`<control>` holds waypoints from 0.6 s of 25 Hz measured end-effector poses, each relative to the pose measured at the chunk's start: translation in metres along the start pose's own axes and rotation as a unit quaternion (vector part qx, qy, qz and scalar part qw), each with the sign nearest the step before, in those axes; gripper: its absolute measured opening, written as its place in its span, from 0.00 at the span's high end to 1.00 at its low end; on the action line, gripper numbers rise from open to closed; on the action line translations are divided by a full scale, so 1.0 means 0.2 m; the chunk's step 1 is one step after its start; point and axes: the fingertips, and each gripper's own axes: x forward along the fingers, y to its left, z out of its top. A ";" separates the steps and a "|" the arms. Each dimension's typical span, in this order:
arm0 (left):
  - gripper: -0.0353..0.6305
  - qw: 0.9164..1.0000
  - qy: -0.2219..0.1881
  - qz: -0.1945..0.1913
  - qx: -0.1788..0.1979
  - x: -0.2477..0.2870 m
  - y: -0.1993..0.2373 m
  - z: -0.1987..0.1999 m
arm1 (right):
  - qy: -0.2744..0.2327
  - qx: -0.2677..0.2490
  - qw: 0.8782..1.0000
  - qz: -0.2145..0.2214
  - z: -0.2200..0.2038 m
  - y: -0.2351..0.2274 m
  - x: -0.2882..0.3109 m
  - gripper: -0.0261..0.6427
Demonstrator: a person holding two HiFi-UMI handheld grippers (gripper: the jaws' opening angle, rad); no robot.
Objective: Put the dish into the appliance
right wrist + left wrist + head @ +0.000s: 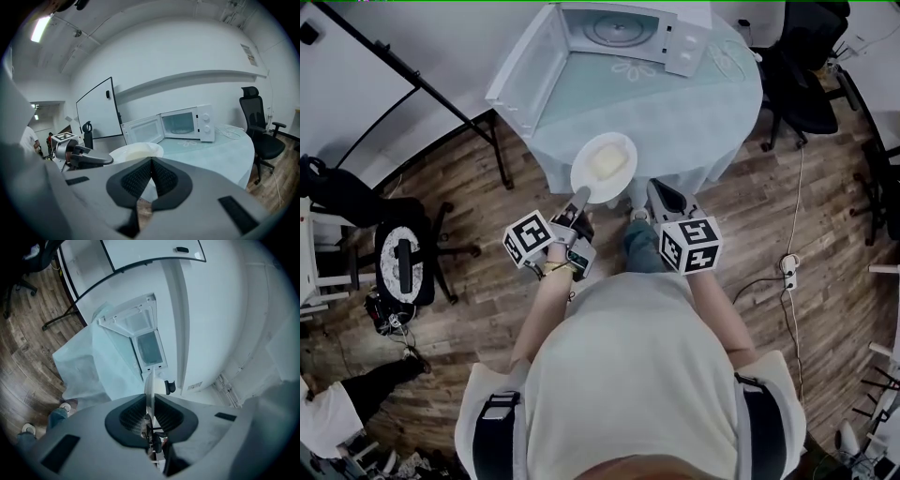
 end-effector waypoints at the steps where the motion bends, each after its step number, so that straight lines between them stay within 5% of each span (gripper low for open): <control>1: 0.88 1.000 -0.001 0.001 0.000 0.03 0.00 0.02 | -0.001 -0.001 1.000 0.001 0.02 -0.02 0.03 0.95; 15: 0.88 0.999 -0.037 0.007 -0.022 0.51 -0.07 0.32 | 0.010 -0.029 0.999 0.033 0.33 -0.37 0.39 0.95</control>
